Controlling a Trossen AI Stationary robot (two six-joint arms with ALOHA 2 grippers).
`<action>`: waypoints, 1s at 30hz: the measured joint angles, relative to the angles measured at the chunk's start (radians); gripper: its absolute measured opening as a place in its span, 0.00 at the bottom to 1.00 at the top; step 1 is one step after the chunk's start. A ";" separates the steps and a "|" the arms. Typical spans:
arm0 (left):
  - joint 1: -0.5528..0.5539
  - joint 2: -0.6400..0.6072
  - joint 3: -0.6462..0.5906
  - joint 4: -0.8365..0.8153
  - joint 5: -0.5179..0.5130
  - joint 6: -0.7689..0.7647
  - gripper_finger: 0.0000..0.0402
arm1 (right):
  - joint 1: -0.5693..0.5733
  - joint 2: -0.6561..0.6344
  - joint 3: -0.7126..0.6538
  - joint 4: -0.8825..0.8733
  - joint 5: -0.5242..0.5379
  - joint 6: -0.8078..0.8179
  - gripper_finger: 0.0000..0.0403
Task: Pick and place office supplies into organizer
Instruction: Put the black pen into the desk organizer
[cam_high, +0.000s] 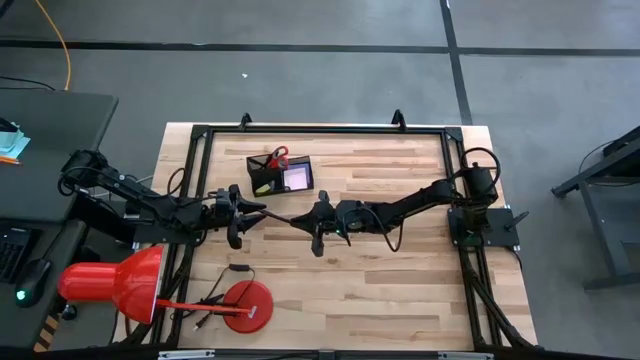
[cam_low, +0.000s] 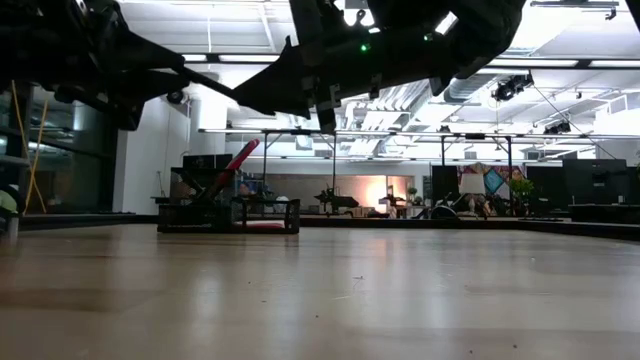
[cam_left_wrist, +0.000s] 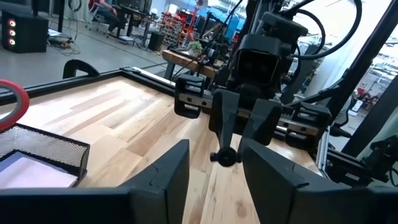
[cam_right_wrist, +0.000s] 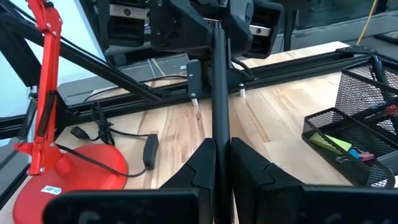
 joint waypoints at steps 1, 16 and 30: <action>0.000 0.000 0.000 0.003 0.001 0.004 0.33 | 0.000 0.000 0.000 0.000 -0.003 0.000 0.04; 0.000 0.000 0.000 0.018 -0.001 0.031 0.09 | 0.000 0.000 0.000 0.001 -0.012 0.000 0.04; 0.000 0.000 0.000 0.034 -0.025 0.075 0.05 | 0.001 0.000 -0.001 0.003 0.050 -0.018 0.19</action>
